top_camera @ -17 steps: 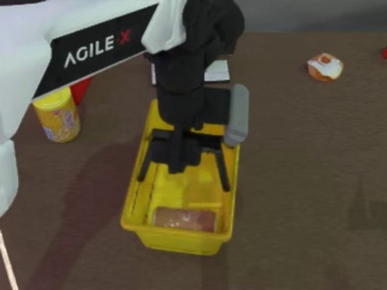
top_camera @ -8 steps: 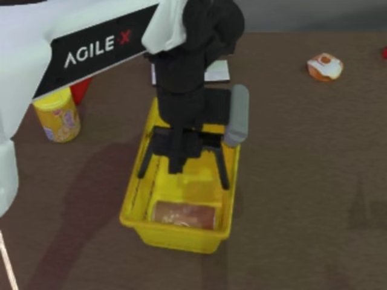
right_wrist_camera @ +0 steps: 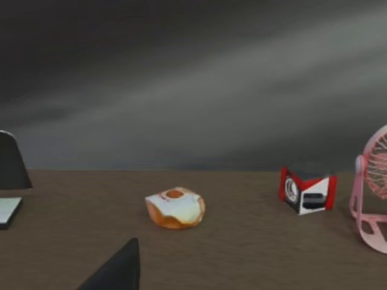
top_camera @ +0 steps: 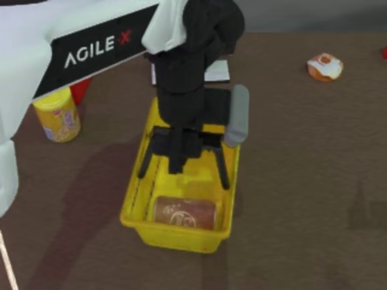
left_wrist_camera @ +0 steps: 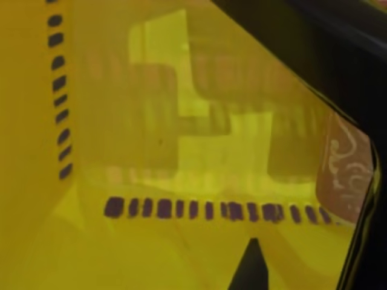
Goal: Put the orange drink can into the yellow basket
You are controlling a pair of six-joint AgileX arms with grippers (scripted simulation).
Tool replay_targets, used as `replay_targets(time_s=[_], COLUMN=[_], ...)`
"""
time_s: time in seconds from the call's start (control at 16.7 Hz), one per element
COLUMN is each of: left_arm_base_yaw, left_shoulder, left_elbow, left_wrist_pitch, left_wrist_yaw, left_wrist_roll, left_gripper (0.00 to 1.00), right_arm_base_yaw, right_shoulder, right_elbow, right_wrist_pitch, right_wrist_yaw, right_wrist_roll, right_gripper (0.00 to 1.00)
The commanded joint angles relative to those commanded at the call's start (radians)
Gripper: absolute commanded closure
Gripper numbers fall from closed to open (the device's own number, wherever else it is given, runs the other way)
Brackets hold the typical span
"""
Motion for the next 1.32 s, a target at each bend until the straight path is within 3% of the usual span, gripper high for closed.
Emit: replay_targets(time_s=[1.32], left_arm_base_yaw=[0.006], left_shoulder=[-0.003], left_elbow=[0.015], left_wrist_pitch=[-0.018], left_wrist_yaw=[-0.001], left_wrist_roll=[0.006], left_gripper=[1.00], right_arm_base_yaw=[0.000], right_shoulder=[0.000], right_elbow=[0.000], right_wrist_pitch=[0.000], right_wrist_yaw=[0.000], right_wrist_roll=[0.000], right_gripper=[0.00])
